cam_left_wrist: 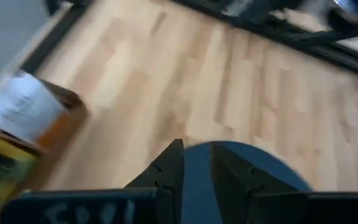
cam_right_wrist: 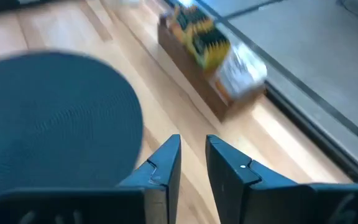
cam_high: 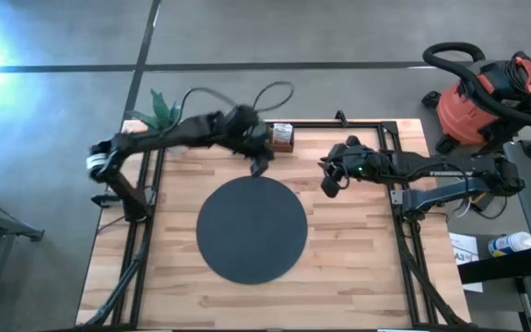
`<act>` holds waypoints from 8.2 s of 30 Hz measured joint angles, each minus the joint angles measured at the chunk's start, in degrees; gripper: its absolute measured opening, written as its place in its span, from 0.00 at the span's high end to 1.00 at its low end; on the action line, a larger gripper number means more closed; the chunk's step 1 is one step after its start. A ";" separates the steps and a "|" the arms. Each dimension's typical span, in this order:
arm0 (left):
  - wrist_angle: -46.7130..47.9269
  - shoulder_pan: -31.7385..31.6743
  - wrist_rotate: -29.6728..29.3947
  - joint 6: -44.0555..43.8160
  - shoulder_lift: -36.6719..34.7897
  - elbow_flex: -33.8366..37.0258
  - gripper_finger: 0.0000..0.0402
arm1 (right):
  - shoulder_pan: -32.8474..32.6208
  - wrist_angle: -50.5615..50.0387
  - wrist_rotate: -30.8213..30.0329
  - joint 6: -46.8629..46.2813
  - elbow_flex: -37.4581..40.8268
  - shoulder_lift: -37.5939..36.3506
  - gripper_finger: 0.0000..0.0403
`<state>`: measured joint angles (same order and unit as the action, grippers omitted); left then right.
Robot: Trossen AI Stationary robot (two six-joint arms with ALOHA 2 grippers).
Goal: Pick & Place Tea
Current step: Return to Home Position
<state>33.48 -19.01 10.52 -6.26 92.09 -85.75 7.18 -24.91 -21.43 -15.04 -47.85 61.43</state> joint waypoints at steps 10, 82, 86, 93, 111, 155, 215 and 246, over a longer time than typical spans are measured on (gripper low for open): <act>-27.99 3.37 -0.04 -18.81 -25.99 39.30 0.82 | 0.99 -1.66 0.45 -5.82 11.90 -14.75 0.83; -35.43 11.64 -2.92 -15.79 -92.03 85.33 0.82 | 1.07 -10.33 0.48 -4.04 12.76 -22.67 0.79; -34.95 12.37 -5.41 0.55 -92.03 85.34 0.82 | 1.07 -10.33 0.48 -4.04 12.76 -22.67 0.78; -34.62 13.89 -10.10 2.08 -92.03 85.38 0.82 | 1.07 -10.33 0.48 -4.04 12.78 -22.67 0.80; -34.92 13.86 -10.59 -0.64 -91.86 85.34 0.82 | 1.07 -10.33 0.48 -4.02 12.78 -22.67 0.80; -34.83 13.86 -10.55 -0.64 -91.66 85.34 0.82 | -9.49 17.15 20.09 12.91 29.82 -48.06 0.79; -34.76 13.85 -10.55 -0.62 -91.11 85.32 0.82 | -10.66 25.36 21.37 13.56 47.34 -59.78 0.79; -34.76 13.85 -10.55 -0.64 -91.11 85.32 0.82 | -10.66 25.34 21.37 13.56 47.32 -59.78 0.79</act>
<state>-1.28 -5.16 -0.03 -6.90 0.97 -0.43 -3.49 0.43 -0.06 -1.47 -0.54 1.65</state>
